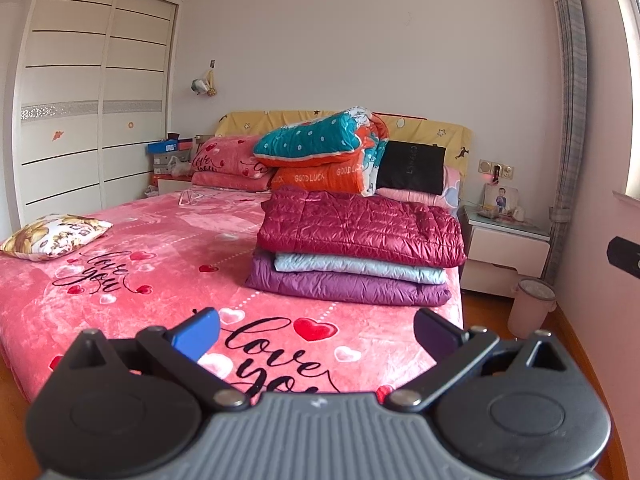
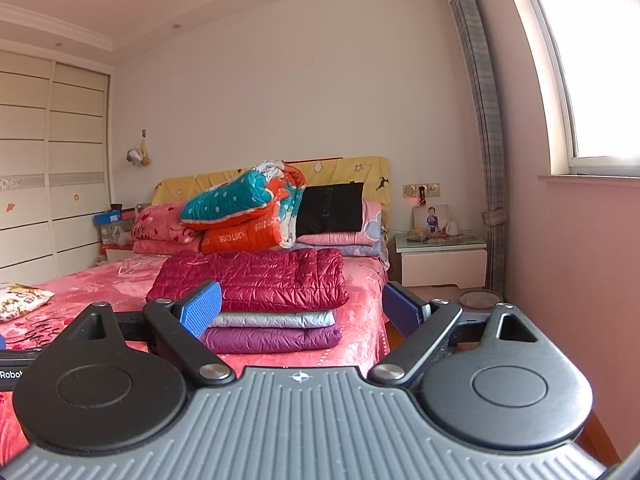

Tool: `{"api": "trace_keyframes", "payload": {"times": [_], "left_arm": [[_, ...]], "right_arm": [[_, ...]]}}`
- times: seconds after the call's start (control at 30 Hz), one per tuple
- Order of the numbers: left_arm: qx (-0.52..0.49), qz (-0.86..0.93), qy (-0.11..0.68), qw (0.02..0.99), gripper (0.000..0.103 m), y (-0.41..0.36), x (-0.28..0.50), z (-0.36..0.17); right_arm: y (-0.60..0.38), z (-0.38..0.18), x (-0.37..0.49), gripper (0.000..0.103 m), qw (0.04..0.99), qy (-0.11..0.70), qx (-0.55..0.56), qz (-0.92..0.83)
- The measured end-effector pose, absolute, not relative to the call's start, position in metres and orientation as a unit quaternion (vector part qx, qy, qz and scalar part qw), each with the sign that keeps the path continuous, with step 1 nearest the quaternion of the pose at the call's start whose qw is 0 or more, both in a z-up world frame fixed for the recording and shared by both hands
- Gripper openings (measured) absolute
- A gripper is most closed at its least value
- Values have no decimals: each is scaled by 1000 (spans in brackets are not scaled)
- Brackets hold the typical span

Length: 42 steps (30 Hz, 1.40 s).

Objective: Fold large clothes

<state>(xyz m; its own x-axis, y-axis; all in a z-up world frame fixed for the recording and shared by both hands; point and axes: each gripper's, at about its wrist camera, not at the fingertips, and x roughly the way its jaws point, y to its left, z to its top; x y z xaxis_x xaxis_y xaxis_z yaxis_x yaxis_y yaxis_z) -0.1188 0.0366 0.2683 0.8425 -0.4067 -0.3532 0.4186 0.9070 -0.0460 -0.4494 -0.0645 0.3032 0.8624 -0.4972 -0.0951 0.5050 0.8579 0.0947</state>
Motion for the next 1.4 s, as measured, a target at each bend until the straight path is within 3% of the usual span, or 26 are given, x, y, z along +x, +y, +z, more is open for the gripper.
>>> {"api": "trace_keyframes", "payload": {"times": [1.4], "left_arm": [[46,-209,216,953,102,12,-98,228]], "right_arm": [[-110,259,-387,103,966,100,74,-226]]}}
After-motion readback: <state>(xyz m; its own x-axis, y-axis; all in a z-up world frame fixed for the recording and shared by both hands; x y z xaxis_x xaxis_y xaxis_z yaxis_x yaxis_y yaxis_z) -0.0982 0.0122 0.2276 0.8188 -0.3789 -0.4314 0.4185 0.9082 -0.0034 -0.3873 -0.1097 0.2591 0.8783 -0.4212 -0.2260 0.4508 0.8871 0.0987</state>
